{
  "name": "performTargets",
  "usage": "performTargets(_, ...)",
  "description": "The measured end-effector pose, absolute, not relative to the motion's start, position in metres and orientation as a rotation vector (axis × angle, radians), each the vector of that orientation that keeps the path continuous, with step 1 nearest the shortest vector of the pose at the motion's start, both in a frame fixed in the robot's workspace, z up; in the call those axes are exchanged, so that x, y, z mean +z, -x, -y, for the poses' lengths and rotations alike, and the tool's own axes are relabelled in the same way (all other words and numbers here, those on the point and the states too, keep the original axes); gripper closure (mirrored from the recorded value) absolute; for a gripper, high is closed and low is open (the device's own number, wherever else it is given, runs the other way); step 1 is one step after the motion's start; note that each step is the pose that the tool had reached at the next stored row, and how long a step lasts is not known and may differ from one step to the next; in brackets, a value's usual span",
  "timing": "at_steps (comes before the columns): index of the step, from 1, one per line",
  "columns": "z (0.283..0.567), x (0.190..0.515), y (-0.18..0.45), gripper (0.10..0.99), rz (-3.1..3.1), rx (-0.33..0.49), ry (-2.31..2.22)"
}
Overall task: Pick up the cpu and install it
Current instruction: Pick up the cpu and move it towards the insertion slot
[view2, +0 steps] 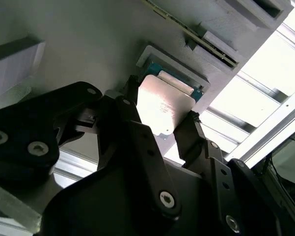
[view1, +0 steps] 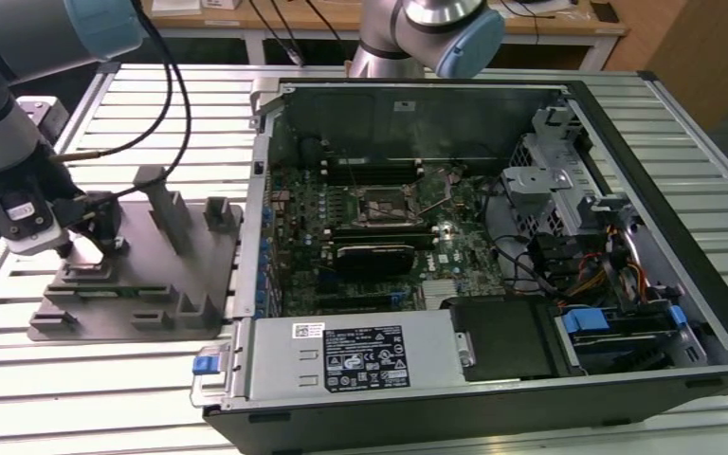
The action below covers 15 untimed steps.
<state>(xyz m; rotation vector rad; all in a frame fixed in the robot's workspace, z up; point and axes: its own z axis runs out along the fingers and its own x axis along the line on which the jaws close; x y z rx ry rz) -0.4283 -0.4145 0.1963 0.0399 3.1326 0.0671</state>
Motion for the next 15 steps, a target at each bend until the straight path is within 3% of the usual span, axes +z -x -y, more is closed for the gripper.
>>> performTargets(15, 0.414, 0.226, 0.428, 0.545, -3.132, 0.067, -0.04)
